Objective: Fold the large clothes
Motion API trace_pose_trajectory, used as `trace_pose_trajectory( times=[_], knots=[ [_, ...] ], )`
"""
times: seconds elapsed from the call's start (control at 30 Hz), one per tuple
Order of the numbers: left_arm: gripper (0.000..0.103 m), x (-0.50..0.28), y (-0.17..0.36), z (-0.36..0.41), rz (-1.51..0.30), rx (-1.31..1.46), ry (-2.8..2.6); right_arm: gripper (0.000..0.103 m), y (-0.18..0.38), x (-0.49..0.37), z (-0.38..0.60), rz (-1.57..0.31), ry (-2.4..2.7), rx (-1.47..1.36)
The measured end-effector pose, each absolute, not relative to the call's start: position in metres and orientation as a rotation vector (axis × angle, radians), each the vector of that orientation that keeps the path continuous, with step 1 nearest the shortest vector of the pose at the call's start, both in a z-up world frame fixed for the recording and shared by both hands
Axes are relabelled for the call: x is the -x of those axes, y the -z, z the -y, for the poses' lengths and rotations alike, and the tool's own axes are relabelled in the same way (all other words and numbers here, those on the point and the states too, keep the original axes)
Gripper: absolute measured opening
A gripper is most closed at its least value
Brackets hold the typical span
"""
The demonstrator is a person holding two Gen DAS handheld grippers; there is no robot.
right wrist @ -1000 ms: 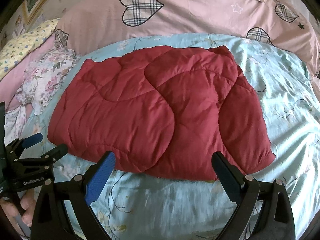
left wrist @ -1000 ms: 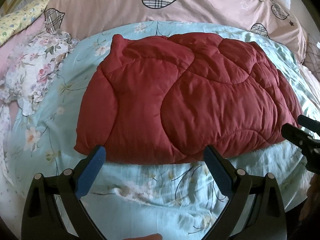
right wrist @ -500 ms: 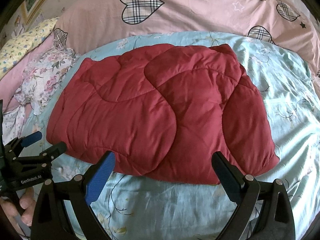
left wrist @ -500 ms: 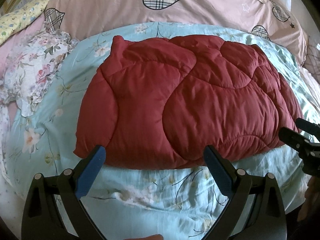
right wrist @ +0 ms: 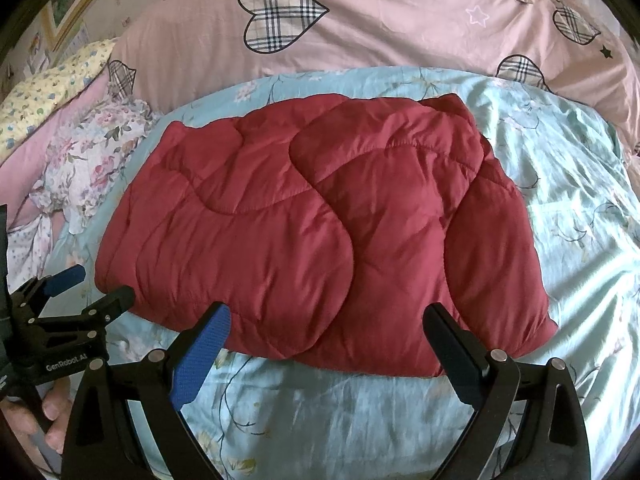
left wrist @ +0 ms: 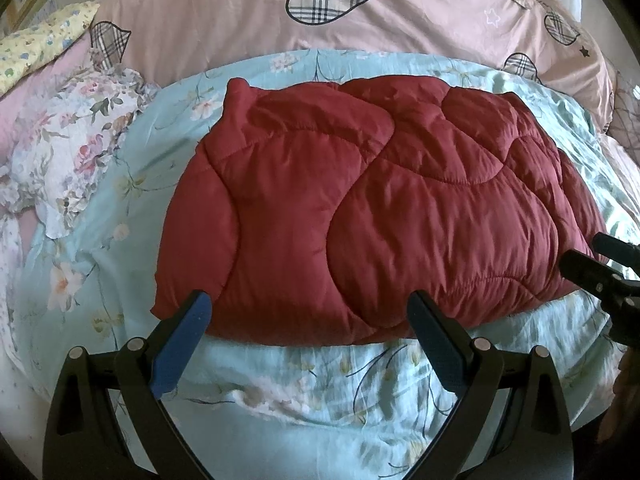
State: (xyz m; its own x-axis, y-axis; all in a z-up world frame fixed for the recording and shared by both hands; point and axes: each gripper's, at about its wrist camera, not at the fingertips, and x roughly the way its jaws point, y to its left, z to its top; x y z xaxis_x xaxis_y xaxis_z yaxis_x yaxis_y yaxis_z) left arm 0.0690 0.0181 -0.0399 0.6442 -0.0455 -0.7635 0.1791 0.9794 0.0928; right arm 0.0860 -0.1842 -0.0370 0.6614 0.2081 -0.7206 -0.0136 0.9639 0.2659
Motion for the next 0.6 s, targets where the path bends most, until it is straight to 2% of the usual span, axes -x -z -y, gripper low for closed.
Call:
trace_pose_trajectory(
  times=[0.6],
  knots=[
    [0.099,-0.0698,0.0341,-0.0165,-0.854,-0.165,0.128,0.098,0.0345,-0.0863,0.1838,-0.837,-0.131,-0.251]
  ],
)
